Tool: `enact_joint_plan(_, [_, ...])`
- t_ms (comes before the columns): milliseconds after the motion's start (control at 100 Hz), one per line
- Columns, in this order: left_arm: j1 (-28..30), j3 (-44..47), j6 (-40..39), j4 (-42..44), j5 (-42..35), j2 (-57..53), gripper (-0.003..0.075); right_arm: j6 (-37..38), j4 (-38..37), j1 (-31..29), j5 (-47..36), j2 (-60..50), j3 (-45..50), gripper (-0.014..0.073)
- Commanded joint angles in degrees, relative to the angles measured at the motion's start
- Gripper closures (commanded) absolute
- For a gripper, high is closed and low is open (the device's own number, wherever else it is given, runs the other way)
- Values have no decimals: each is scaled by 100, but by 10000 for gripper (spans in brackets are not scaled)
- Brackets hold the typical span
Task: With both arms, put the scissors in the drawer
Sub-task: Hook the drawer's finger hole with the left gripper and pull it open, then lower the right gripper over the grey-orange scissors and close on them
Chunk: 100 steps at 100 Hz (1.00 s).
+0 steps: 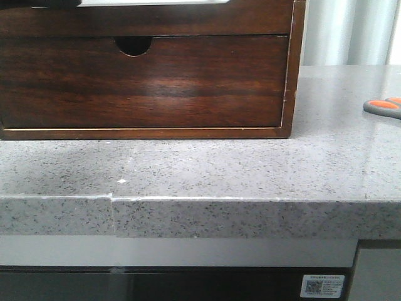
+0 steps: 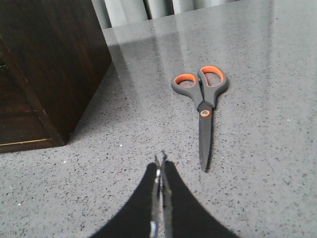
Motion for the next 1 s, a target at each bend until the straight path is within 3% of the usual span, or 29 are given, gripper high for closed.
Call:
enact_joint_plan(0, [-53,-128,-255,-295,-252,-182,738,-45,7,8,-469,97,-203,654])
enact_joint_plan(470, [-53,1070,-265,-295,-1109,-1461,738,-45,7,8,-469,97,-203,654])
enact_joint_plan(790, [-53,1838,-317,-295,-1219,-2463,735,-45,7,8,-470,97,-203,654])
enact_joint_plan(880, [-53,1864,-317,-295,-1219,-2476,677,-45,7,8,-480,97,-203,654])
enact_joint_plan(990, [-53,1864,-326,-295,-1305,-2476,538,-45,7,8,-480,97,-203,654])
